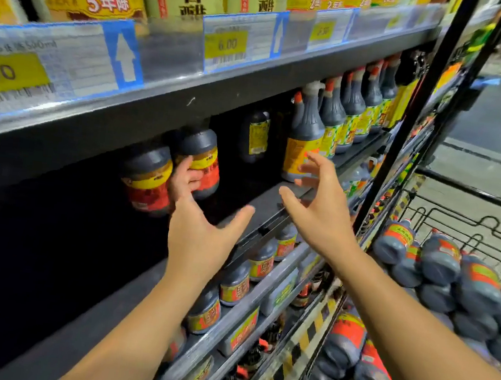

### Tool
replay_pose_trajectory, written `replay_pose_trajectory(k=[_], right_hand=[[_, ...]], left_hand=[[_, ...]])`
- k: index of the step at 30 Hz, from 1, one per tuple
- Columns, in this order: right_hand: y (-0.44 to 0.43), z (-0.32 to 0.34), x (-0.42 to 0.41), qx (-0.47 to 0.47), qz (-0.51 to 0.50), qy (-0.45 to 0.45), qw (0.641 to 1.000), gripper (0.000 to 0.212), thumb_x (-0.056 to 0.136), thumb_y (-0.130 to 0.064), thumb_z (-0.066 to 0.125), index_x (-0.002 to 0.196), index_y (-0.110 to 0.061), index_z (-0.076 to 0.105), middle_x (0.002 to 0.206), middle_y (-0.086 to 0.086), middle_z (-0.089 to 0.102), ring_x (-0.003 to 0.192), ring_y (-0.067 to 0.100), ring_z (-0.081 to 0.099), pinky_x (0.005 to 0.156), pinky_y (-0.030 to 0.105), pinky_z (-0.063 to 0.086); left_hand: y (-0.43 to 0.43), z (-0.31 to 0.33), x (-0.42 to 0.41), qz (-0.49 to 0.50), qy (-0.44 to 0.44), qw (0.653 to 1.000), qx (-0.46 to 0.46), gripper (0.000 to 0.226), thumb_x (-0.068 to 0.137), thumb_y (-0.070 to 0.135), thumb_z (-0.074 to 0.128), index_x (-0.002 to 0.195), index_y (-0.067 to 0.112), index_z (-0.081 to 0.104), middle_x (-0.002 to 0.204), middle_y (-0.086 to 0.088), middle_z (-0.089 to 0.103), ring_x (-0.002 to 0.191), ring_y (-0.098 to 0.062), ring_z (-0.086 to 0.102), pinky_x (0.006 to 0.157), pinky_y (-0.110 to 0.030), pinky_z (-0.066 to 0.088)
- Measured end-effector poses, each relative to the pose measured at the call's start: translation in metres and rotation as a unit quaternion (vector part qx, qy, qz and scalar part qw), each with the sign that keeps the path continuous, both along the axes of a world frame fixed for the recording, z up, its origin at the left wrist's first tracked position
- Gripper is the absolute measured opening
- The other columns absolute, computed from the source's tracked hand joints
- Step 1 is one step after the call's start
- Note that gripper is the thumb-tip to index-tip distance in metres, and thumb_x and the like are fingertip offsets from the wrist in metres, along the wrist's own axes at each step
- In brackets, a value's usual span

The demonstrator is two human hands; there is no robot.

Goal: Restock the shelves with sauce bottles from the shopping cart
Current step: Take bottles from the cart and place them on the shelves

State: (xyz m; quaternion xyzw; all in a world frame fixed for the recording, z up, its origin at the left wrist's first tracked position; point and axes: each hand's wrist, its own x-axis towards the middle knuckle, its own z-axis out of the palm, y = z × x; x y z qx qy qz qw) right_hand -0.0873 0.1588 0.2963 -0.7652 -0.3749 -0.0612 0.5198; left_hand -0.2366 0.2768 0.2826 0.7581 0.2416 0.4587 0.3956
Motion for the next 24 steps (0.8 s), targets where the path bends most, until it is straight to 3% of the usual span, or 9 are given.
replay_pose_trajectory(k=[2, 7, 10, 14, 17, 19, 21, 22, 24], right_hand=[[-0.029, -0.007, 0.010, 0.008, -0.033, 0.007, 0.999, 0.062, 0.088, -0.032, 0.067, 0.142, -0.021, 0.037, 0.122, -0.006, 0.053, 0.103, 0.006, 0.056, 0.076, 0.033, 0.055], [-0.100, -0.040, 0.040, -0.018, -0.103, 0.040, 0.994, 0.059, 0.090, -0.032, 0.067, 0.139, -0.019, 0.038, 0.117, -0.005, 0.053, 0.103, 0.010, 0.055, 0.086, 0.039, 0.052], [-0.141, -0.066, 0.057, -0.029, -0.149, 0.066, 0.986, 0.058, 0.088, -0.032, 0.069, 0.137, -0.016, 0.041, 0.107, -0.012, 0.056, 0.093, 0.004, 0.056, 0.084, 0.033, 0.051], [-0.195, -0.110, 0.081, -0.063, -0.191, 0.110, 0.973, 0.055, 0.087, -0.028, 0.069, 0.134, -0.017, 0.043, 0.115, -0.002, 0.057, 0.105, 0.015, 0.059, 0.088, 0.034, 0.049], [-0.231, -0.144, 0.095, -0.100, -0.216, 0.146, 0.960, 0.055, 0.088, -0.028, 0.068, 0.136, -0.016, 0.043, 0.120, 0.001, 0.056, 0.108, 0.018, 0.057, 0.088, 0.039, 0.050], [-0.252, -0.165, 0.103, -0.132, -0.225, 0.168, 0.951, 0.059, 0.089, -0.036, 0.066, 0.140, -0.018, 0.040, 0.130, 0.000, 0.052, 0.114, 0.018, 0.054, 0.090, 0.036, 0.048], [-0.270, -0.185, 0.108, -0.156, -0.232, 0.195, 0.940, 0.060, 0.091, -0.039, 0.063, 0.142, -0.020, 0.037, 0.136, -0.001, 0.049, 0.117, 0.016, 0.051, 0.091, 0.033, 0.046], [-0.279, -0.195, 0.111, -0.167, -0.236, 0.207, 0.935, 0.059, 0.092, -0.038, 0.063, 0.141, -0.020, 0.037, 0.136, -0.001, 0.048, 0.117, 0.017, 0.050, 0.090, 0.030, 0.044], [-0.295, -0.214, 0.114, -0.189, -0.241, 0.230, 0.924, 0.057, 0.091, -0.034, 0.065, 0.139, -0.017, 0.039, 0.131, 0.003, 0.050, 0.114, 0.019, 0.051, 0.086, 0.028, 0.041]], left_hand=[[-0.019, -0.007, 0.018, -0.041, 0.004, 0.999, 0.003, 0.093, 0.071, 0.050, 0.079, 0.143, 0.039, 0.022, 0.130, 0.012, 0.041, 0.124, -0.007, 0.045, 0.096, -0.024, 0.037], [-0.069, -0.038, 0.071, -0.136, 0.057, 0.989, -0.031, 0.087, 0.076, 0.038, 0.082, 0.143, 0.037, 0.027, 0.133, 0.007, 0.042, 0.122, -0.008, 0.046, 0.083, -0.005, 0.037], [-0.097, -0.061, 0.106, -0.176, 0.107, 0.977, -0.047, 0.085, 0.079, 0.037, 0.080, 0.146, 0.029, 0.028, 0.135, 0.006, 0.042, 0.124, -0.012, 0.046, 0.091, -0.020, 0.041], [-0.133, -0.093, 0.150, -0.219, 0.180, 0.959, -0.023, 0.085, 0.078, 0.043, 0.078, 0.147, 0.024, 0.033, 0.136, 0.012, 0.042, 0.125, -0.002, 0.041, 0.099, -0.027, 0.039], [-0.156, -0.119, 0.180, -0.252, 0.229, 0.939, -0.043, 0.083, 0.079, 0.040, 0.078, 0.148, 0.022, 0.035, 0.146, 0.001, 0.043, 0.133, -0.014, 0.043, 0.106, -0.033, 0.041], [-0.169, -0.138, 0.197, -0.260, 0.271, 0.926, -0.043, 0.080, 0.081, 0.040, 0.077, 0.148, 0.022, 0.036, 0.145, 0.004, 0.042, 0.129, -0.006, 0.041, 0.103, -0.020, 0.035], [-0.181, -0.155, 0.212, -0.263, 0.302, 0.916, -0.028, 0.073, 0.082, 0.038, 0.077, 0.143, 0.017, 0.044, 0.133, 0.007, 0.044, 0.112, 0.007, 0.038, 0.094, -0.008, 0.030], [-0.187, -0.164, 0.218, -0.268, 0.308, 0.913, -0.025, 0.068, 0.082, 0.035, 0.078, 0.140, 0.014, 0.048, 0.128, 0.007, 0.045, 0.108, 0.008, 0.038, 0.094, -0.008, 0.032], [-0.196, -0.184, 0.229, -0.277, 0.331, 0.902, -0.030, 0.062, 0.082, 0.031, 0.078, 0.135, 0.011, 0.052, 0.127, 0.001, 0.050, 0.116, -0.007, 0.047, 0.101, -0.023, 0.039]])
